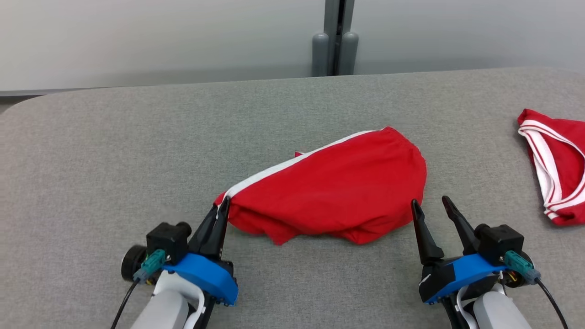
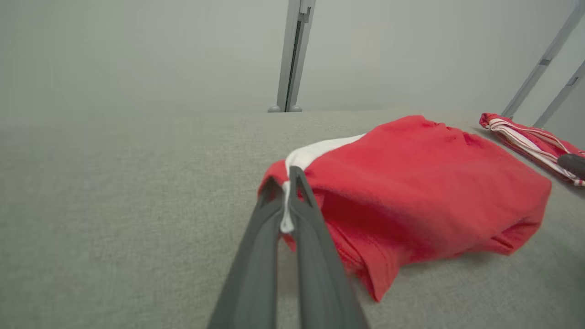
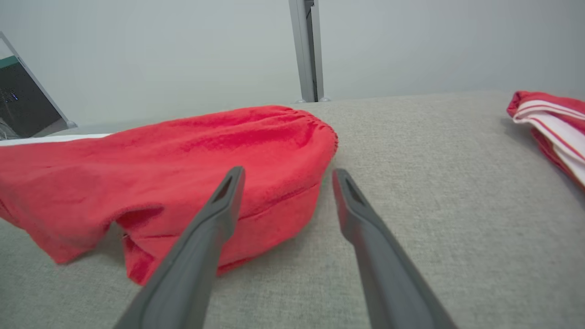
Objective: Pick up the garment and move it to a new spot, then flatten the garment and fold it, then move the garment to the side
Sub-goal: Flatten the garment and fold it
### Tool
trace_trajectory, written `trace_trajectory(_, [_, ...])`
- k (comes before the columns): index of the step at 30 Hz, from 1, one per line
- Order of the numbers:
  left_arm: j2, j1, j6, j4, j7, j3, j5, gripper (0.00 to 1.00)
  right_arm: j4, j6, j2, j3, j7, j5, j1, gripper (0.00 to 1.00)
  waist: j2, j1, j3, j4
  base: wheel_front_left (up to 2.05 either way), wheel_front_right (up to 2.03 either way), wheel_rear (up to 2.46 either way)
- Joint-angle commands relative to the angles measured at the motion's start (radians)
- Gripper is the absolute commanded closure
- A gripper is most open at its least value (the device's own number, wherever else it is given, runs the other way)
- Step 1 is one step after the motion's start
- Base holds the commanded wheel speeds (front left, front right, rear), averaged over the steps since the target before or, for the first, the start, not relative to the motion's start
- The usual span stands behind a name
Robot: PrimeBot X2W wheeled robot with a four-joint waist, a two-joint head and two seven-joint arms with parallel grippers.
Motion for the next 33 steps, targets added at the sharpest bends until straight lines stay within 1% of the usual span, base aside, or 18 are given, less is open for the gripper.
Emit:
trace_trajectory(1, [-0.007, 0.015, 0.000, 0.007, -0.003, 0.016, 0.001, 0.46, -0.005, 0.000, -0.001, -0.002, 0.000, -0.004, 0.003, 0.00, 0.0000, 0.0000, 0.004, 0.009, 0.00, 0.00, 0.00])
trace_trajectory(2, [-0.017, 0.035, 0.000, 0.019, -0.003, 0.040, 0.006, 0.00, -0.007, 0.000, -0.001, -0.002, 0.000, -0.003, -0.001, 0.00, 0.0000, 0.0000, 0.004, 0.015, 0.00, 0.00, 0.00])
trace_trajectory(4, [-0.038, 0.060, 0.010, 0.034, -0.003, 0.085, 0.021, 0.00, -0.012, 0.000, -0.001, -0.004, 0.000, -0.004, -0.021, 0.00, 0.0000, 0.0000, 0.006, 0.024, 0.00, 0.00, 0.00])
trace_trajectory(7, [-0.069, 0.089, 0.041, 0.034, -0.003, 0.155, 0.049, 0.00, -0.013, 0.000, -0.002, -0.003, 0.000, -0.023, -0.062, 0.00, 0.0000, 0.0000, 0.015, 0.033, 0.00, 0.00, 0.00])
trace_trajectory(10, [-0.092, 0.104, 0.060, 0.020, -0.003, 0.200, 0.080, 0.00, 0.012, 0.000, -0.035, 0.009, 0.000, -0.030, -0.128, 0.00, 0.0000, 0.0000, 0.029, 0.046, 0.00, 0.00, 0.00])
trace_trajectory(13, [-0.105, 0.103, 0.052, 0.009, -0.003, 0.215, 0.106, 0.00, 0.072, 0.000, -0.084, 0.045, 0.000, -0.024, -0.220, 0.00, 0.0000, 0.0000, 0.047, 0.064, 0.00, 0.00, 0.00])
trace_trajectory(17, [-0.112, 0.074, 0.038, 0.000, -0.003, 0.203, 0.118, 0.00, 0.198, 0.000, -0.167, 0.117, 0.021, -0.010, -0.367, 0.00, 0.0000, 0.0000, 0.076, 0.100, 0.00, 0.00, 0.00])
trace_trajectory(19, [-0.113, 0.061, 0.035, -0.012, -0.003, 0.180, 0.094, 0.00, 0.262, 0.000, -0.208, 0.148, 0.045, 0.004, -0.428, 0.00, 0.0000, 0.0000, 0.091, 0.121, 0.00, 0.00, 0.00])
trace_trajectory(22, [-0.113, 0.043, 0.038, -0.029, -0.003, 0.148, 0.068, 0.00, 0.347, 0.000, -0.249, 0.191, 0.082, 0.030, -0.506, 0.00, 0.0000, 0.0000, 0.113, 0.152, 0.00, 0.00, 0.00])
trace_trajectory(29, [-0.113, 0.023, 0.059, -0.046, -0.003, 0.107, 0.043, 0.00, 0.468, 0.000, -0.303, 0.304, 0.157, 0.145, -0.603, 0.00, 0.0000, 0.0000, 0.158, 0.203, 0.00, 0.00, 0.00])
trace_trajectory(33, [-0.113, 0.020, 0.059, -0.053, -0.003, 0.094, 0.030, 0.00, 0.505, 0.000, -0.311, 0.375, 0.211, 0.224, -0.614, 0.00, 0.0000, 0.0000, 0.173, 0.217, 0.00, 0.00, 0.00])
